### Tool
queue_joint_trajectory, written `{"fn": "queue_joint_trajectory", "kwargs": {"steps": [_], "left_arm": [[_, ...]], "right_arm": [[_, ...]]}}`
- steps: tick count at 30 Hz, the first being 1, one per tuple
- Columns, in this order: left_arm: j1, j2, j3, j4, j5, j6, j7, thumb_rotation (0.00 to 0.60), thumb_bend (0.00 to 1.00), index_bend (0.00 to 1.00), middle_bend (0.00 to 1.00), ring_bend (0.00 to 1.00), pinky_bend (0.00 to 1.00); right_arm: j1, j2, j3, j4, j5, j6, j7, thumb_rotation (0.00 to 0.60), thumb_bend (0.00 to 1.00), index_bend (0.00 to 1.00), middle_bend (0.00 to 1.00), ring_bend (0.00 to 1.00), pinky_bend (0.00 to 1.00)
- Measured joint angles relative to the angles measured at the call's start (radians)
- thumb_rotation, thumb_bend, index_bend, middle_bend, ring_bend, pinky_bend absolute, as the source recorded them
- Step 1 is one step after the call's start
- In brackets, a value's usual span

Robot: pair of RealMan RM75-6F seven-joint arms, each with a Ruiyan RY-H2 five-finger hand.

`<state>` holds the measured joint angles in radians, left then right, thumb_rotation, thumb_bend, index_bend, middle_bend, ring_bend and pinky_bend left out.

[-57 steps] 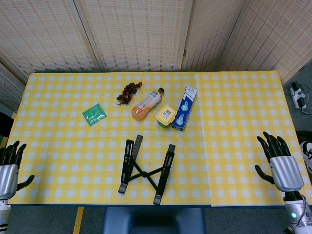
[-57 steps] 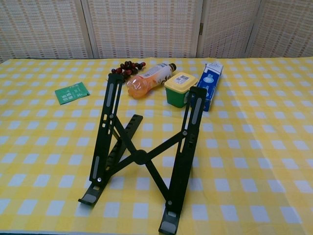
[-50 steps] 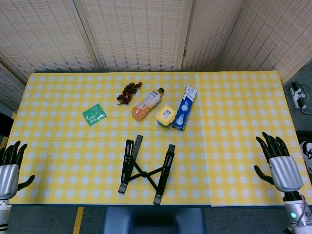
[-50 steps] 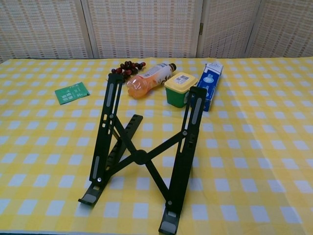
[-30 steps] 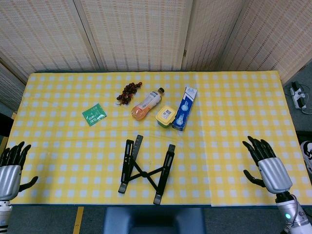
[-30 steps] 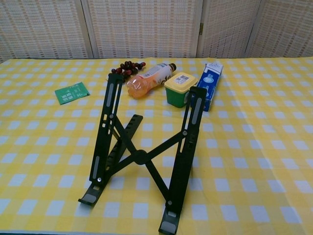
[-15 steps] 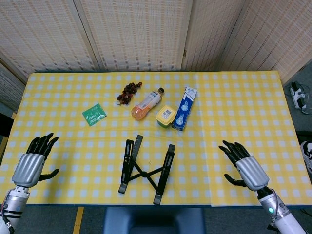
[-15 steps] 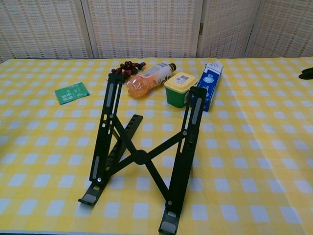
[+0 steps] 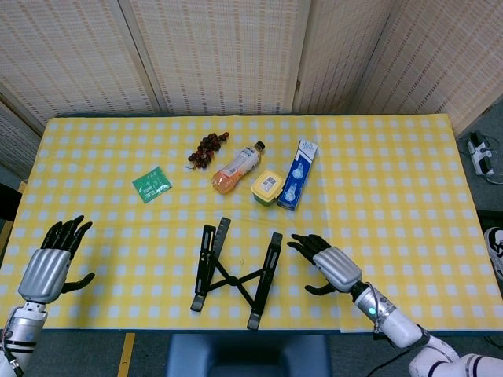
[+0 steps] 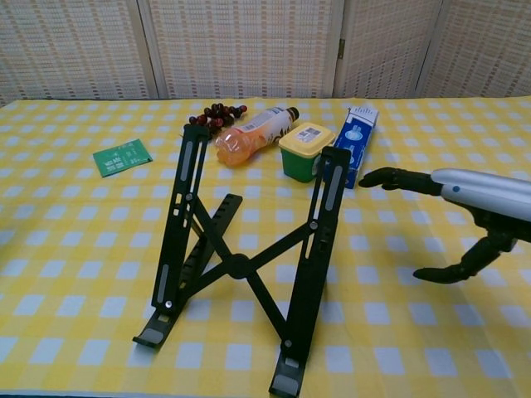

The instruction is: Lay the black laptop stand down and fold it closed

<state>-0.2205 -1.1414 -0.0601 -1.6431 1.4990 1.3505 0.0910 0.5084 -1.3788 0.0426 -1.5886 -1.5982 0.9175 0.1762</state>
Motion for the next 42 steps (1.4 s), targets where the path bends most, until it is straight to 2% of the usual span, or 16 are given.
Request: {"fn": "queue_joint_trajectory", "kwargs": {"steps": [5, 13, 23, 28, 38, 42], "left_arm": [[0.008, 0.002, 0.007, 0.000, -0.003, 0.009, -0.003, 0.600, 0.22, 0.03, 0.01, 0.00, 0.00], [0.016, 0.002, 0.014, 0.008, -0.009, 0.016, -0.015, 0.600, 0.22, 0.03, 0.01, 0.00, 0.00], [0.018, -0.001, 0.018, 0.017, -0.008, 0.020, -0.022, 0.600, 0.22, 0.03, 0.01, 0.00, 0.00], [0.018, -0.001, 0.020, 0.021, -0.007, 0.021, -0.024, 0.600, 0.22, 0.03, 0.01, 0.00, 0.00], [0.012, -0.008, 0.017, 0.031, -0.017, 0.012, -0.019, 0.600, 0.22, 0.03, 0.01, 0.00, 0.00], [0.009, -0.007, 0.017, 0.030, -0.015, 0.009, -0.023, 0.600, 0.22, 0.03, 0.01, 0.00, 0.00]], "right_arm": [[0.054, -0.059, 0.021, 0.024, 0.030, -0.046, 0.051, 0.600, 0.27, 0.00, 0.00, 0.05, 0.00], [0.099, -0.074, 0.036, 0.007, 0.067, -0.091, 0.231, 0.600, 0.28, 0.00, 0.00, 0.05, 0.00], [0.175, -0.152, 0.100, 0.010, 0.189, -0.176, 0.420, 0.600, 0.28, 0.00, 0.00, 0.05, 0.00], [0.213, -0.191, 0.135, 0.046, 0.220, -0.194, 0.420, 0.600, 0.28, 0.00, 0.00, 0.06, 0.00], [0.309, -0.261, 0.212, 0.159, 0.306, -0.240, 0.333, 0.600, 0.28, 0.00, 0.01, 0.07, 0.00], [0.343, -0.264, 0.231, 0.167, 0.312, -0.259, 0.308, 0.600, 0.28, 0.00, 0.02, 0.07, 0.00]]}}
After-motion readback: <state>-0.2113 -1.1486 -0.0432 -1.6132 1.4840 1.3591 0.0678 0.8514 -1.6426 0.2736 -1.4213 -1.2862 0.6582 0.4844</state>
